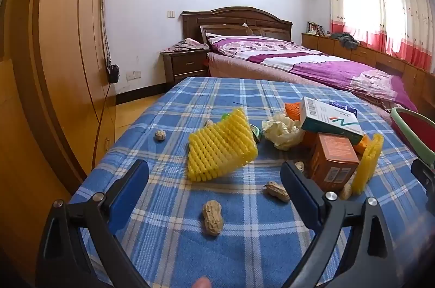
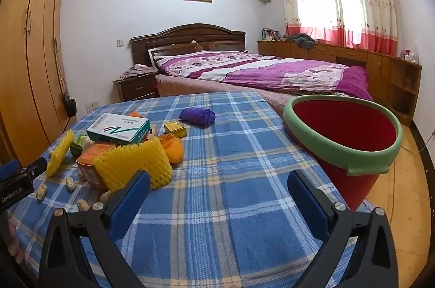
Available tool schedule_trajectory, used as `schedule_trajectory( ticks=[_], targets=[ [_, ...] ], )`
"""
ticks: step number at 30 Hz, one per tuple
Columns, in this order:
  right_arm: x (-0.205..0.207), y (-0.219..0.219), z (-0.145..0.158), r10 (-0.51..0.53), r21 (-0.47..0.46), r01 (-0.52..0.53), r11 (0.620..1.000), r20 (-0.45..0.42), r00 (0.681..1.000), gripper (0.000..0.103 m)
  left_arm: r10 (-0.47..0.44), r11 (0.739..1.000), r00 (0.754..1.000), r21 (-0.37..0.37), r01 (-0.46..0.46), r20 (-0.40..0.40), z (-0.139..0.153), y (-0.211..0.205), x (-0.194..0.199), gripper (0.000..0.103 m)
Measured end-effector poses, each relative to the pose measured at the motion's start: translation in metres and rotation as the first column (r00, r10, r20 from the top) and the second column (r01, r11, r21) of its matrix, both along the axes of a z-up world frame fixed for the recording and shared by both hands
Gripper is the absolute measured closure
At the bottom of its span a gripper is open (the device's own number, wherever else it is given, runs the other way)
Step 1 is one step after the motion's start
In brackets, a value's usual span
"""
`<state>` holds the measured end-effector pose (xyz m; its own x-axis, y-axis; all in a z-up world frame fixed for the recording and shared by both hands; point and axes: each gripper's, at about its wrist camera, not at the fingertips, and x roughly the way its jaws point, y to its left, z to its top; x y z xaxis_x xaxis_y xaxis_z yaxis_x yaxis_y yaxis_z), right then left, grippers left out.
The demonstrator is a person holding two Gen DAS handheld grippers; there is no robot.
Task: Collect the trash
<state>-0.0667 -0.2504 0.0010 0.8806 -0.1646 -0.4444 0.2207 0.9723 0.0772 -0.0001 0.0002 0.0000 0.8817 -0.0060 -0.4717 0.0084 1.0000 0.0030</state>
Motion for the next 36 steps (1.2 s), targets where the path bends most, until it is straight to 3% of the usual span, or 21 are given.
schedule_trajectory(
  ticks=[36],
  targets=[
    [-0.0007, 0.0002, -0.0005, 0.0, -0.001, 0.0, 1.0, -0.011, 1.0, 0.0, 0.004, 1.0, 1.0, -0.002, -0.004, -0.007, -0.0003, 0.0046, 0.0017, 0.006]
  ],
)
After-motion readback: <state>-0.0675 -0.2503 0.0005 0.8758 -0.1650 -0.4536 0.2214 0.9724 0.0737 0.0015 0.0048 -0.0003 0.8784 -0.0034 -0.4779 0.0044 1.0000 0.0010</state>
